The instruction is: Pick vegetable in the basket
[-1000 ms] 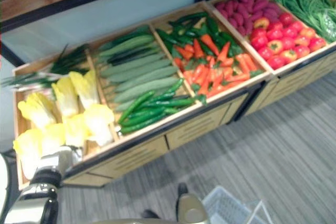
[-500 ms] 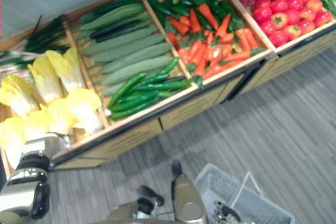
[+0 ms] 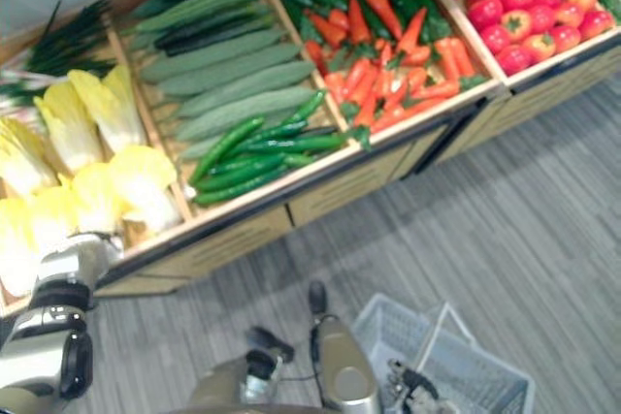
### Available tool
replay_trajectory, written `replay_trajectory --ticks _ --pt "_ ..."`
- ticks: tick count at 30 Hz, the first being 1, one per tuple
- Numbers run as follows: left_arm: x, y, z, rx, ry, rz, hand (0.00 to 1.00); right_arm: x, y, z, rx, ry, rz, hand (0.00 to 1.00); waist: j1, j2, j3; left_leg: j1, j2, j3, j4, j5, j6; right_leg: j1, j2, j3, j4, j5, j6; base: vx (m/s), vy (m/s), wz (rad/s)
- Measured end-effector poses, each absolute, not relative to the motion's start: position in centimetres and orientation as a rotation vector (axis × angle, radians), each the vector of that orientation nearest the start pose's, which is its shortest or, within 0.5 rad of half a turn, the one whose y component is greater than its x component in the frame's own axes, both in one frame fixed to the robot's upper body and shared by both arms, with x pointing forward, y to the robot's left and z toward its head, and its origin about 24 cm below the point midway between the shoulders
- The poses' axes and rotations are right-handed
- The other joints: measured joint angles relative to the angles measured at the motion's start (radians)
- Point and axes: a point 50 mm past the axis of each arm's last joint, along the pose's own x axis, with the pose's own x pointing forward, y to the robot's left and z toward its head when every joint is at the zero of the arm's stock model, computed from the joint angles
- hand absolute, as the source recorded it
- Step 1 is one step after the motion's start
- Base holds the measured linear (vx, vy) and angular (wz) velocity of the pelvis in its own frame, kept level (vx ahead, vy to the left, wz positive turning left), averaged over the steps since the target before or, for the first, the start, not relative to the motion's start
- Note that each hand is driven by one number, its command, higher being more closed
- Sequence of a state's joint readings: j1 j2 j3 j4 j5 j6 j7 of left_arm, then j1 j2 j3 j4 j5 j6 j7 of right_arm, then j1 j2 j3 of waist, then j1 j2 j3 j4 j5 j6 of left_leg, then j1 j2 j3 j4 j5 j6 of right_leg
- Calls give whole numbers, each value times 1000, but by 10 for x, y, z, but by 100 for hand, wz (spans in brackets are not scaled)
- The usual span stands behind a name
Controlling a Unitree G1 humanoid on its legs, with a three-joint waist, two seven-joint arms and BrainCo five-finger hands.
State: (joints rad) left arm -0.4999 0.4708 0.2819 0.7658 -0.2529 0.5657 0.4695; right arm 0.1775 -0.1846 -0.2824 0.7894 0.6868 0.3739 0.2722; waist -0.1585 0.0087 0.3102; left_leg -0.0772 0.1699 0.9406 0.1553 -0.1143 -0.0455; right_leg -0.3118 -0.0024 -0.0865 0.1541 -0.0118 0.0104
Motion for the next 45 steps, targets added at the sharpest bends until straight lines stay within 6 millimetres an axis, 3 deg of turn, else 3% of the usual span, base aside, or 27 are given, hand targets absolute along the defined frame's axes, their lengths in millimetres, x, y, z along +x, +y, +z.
replay_trajectory --ticks 6,11,14,19,26,28,30,36,39,41,44,45 --pt "289 331 36 32 551 847 100 87 -221 -144 869 1013 -364 100 0 -21 12 36 1 -22 -9 17 -12 53 -4 -26 -8 3 -3 86 60 19" --pt "304 324 85 25 248 810 100 76 -217 -147 890 1032 -427 100 23 -19 9 82 -4 -33 1 12 -2 94 -17 -39 23 12 -21 123 90 8" --pt "307 319 103 21 142 795 100 64 -216 -150 900 1052 -465 100 26 -6 -23 99 -5 -43 4 15 6 114 -16 -45 30 6 -30 203 101 6" --pt "309 311 106 -3 113 774 100 43 -212 -155 919 1095 -517 100 27 12 -95 140 -7 -55 -15 20 19 156 -9 -48 24 -9 -38 140 62 -1" --pt "308 301 94 -57 119 745 100 23 -212 -161 931 1155 -597 100 27 18 -134 169 -17 -84 -50 30 14 198 -2 -58 -10 -15 -39 13 28 8" --pt "305 301 92 -94 95 742 100 7 -212 -164 938 1184 -648 100 27 27 -165 166 -21 -101 -67 33 9 204 -2 -70 -26 -14 -38 -19 25 17" --pt "304 298 96 -139 42 725 100 -6 -213 -164 948 1205 -693 100 31 39 -190 166 -22 -107 -72 33 8 215 0 -75 -50 -9 -31 2 45 11" --pt "293 279 113 -166 -75 589 100 -14 -216 -165 936 1212 -738 100 32 47 -217 166 -33 -108 -74 34 4 218 2 -58 -81 9 -20 12 43 -7" --pt "275 269 103 -188 -71 564 100 -14 -215 -166 925 1229 -745 100 80 36 -228 161 -37 -324 -10 23 16 220 23 46 -118 37 -21 58 -18 -97" --pt "263 264 87 -205 -28 575 100 -7 -215 -167 916 1231 -721 100 90 41 -230 141 -37 -526 44 -25 15 218 49 125 -140 64 -24 31 -18 -115" --pt "251 258 72 -232 18 589 100 -4 -214 -167 892 1251 -710 100 113 46 -231 138 -39 -722 86 -96 2 217 91 228 -156 100 -22 -33 84 -113" --pt "249 257 71 -237 21 587 100 -4 -213 -167 890 1253 -711 100 113 47 -230 139 -38 -737 92 -106 -3 214 98 239 -155 105 -20 -72 118 -100"
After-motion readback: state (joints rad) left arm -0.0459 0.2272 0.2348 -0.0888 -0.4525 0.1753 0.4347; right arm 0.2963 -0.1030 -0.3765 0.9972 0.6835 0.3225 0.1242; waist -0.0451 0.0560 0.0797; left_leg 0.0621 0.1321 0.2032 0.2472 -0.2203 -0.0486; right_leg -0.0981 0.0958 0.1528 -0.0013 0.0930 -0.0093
